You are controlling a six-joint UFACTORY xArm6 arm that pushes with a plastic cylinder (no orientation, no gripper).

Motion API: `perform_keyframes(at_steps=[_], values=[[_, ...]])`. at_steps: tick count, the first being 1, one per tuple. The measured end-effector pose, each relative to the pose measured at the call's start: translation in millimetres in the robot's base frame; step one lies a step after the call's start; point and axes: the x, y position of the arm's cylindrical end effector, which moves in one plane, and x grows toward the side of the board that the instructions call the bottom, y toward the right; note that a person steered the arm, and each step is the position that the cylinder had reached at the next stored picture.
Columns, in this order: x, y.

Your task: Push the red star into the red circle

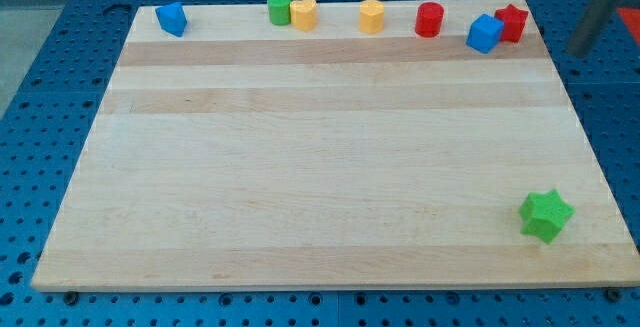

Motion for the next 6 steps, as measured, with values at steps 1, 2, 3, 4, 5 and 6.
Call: perform_keyframes(at_steps=[1,2,3,4,5,6], values=[[-29.7,-31.1],[-29.7,-94.3],[-28.3,-164.3],[-5.6,-188.2],[20.3,-187.2],[11.8,-187.2]])
